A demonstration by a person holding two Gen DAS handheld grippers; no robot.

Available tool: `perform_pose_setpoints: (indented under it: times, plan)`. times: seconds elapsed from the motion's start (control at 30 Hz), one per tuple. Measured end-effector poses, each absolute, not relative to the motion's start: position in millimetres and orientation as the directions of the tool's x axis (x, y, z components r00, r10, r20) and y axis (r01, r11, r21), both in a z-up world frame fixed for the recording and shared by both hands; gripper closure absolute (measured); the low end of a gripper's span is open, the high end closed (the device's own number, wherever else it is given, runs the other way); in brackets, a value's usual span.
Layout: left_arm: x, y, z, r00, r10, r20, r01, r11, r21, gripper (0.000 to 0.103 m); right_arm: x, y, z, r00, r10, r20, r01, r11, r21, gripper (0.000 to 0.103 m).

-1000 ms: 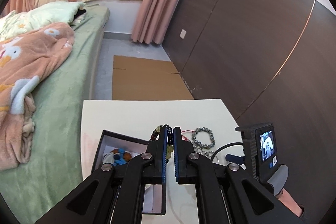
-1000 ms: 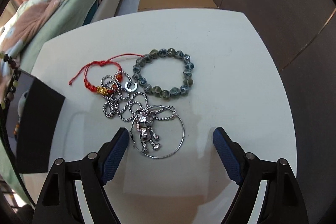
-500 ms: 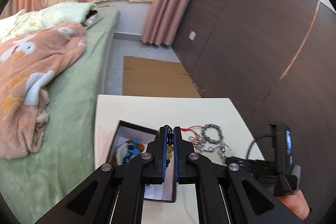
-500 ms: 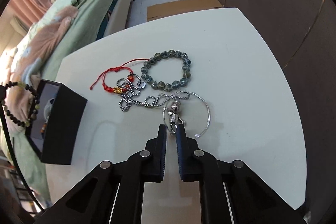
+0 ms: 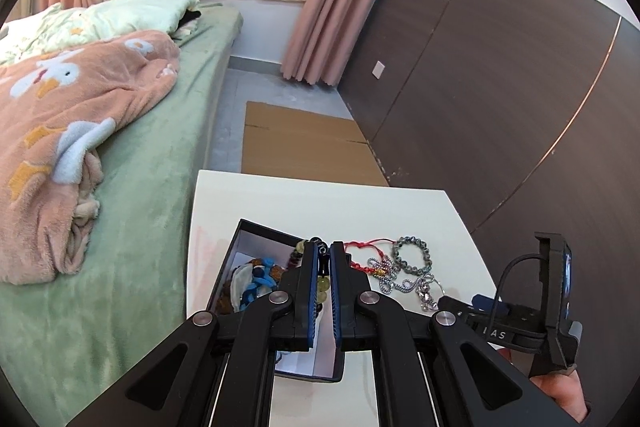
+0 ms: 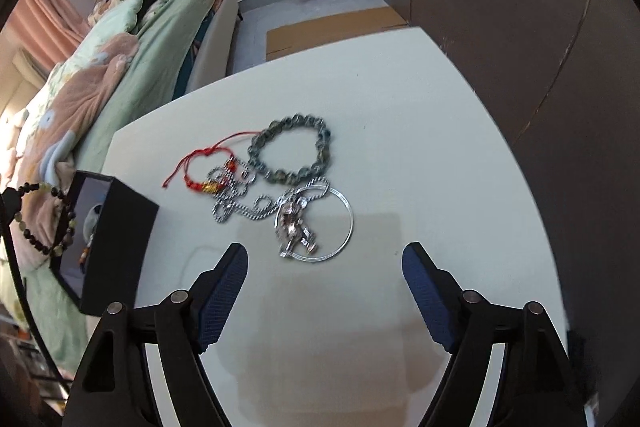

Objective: Organize jewelry
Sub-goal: 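Carry the dark bead bracelet with the left gripper into the black box and release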

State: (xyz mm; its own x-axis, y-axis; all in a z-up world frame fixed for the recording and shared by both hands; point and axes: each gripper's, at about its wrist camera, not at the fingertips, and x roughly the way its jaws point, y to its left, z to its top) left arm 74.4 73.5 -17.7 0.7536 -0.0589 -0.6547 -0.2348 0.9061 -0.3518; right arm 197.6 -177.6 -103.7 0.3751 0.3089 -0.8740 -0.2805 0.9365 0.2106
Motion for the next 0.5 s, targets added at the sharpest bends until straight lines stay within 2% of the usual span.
perform_pose_setpoints:
  times: [0.13, 0.27, 0.33, 0.37, 0.4, 0.47, 0.5]
  plan:
    - [83.2, 74.6, -21.9, 0.737, -0.074, -0.672, -0.234, 0.904, -0.356, 0.097, 207.6, -168.7, -111.5, 0.382, 0.256, -0.888, -0.297, 0.944, 0.145, 0.023]
    - [94.7, 82.5, -30.7, 0.709, -0.141, -0.691, -0.228, 0.882, -0.414, 0.097, 215.9, -158.5, -120.5, 0.376, 0.229, -0.898, -0.320, 0.942, 0.107, 0.024]
    - [100.4, 86.0, -37.0, 0.683, -0.159, -0.713, -0.244, 0.870, -0.428, 0.090, 220.0, -153.8, -124.5, 0.369, 0.213, -0.905, -0.320, 0.943, 0.091, 0.024]
    - [102.3, 87.3, -39.9, 0.672, -0.161, -0.723, -0.254, 0.867, -0.429, 0.073, 222.2, -150.4, -126.0, 0.368, 0.208, -0.906, -0.322, 0.943, 0.086, 0.025]
    - [103.1, 87.7, -40.6, 0.670, -0.161, -0.724, -0.258, 0.865, -0.431, 0.050, 223.1, -147.2, -126.3, 0.371, 0.205, -0.906, -0.325, 0.942, 0.079, 0.026]
    - [101.6, 89.9, -39.6, 0.683, -0.157, -0.713, -0.265, 0.857, -0.443, 0.031, 223.9, -138.6, -126.8, 0.391, 0.172, -0.904, -0.340, 0.940, 0.031, 0.035]
    - [100.4, 90.9, -37.6, 0.694, -0.152, -0.704, -0.267, 0.853, -0.448, 0.031, 223.0, -135.1, -125.8, 0.397, 0.177, -0.900, -0.354, 0.935, 0.028, 0.038]
